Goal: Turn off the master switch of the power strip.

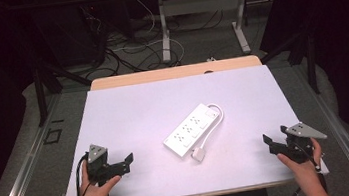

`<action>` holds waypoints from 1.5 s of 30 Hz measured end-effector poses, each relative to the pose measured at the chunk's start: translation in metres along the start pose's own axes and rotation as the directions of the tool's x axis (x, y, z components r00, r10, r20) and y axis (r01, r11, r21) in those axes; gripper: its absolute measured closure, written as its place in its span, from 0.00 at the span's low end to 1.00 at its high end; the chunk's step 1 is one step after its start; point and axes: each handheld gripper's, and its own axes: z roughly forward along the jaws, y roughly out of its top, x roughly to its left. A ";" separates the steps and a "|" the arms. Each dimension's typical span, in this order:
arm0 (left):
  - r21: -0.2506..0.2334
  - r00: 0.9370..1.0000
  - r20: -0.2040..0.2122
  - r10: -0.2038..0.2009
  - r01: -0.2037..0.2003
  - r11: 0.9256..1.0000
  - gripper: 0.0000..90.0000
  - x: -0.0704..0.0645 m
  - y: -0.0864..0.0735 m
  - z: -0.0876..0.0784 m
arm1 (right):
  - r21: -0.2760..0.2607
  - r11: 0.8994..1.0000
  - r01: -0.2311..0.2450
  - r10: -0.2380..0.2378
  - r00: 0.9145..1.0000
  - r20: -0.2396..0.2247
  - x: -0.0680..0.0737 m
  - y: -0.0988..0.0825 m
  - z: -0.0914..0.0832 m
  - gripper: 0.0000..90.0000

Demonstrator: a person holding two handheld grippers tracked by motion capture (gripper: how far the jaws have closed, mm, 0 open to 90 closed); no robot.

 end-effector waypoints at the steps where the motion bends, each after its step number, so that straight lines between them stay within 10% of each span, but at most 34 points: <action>1: 0.004 1.000 0.002 -0.004 0.004 1.000 0.01 0.000 0.000 0.000 | 0.007 1.000 0.016 -0.016 1.000 -0.010 0.002 0.001 -0.001 0.30; 45: 0.023 1.000 -0.018 0.008 -0.008 1.000 0.01 -0.002 -0.005 -0.002 | 0.065 0.989 0.136 -0.127 0.984 -0.124 0.026 0.033 0.009 0.43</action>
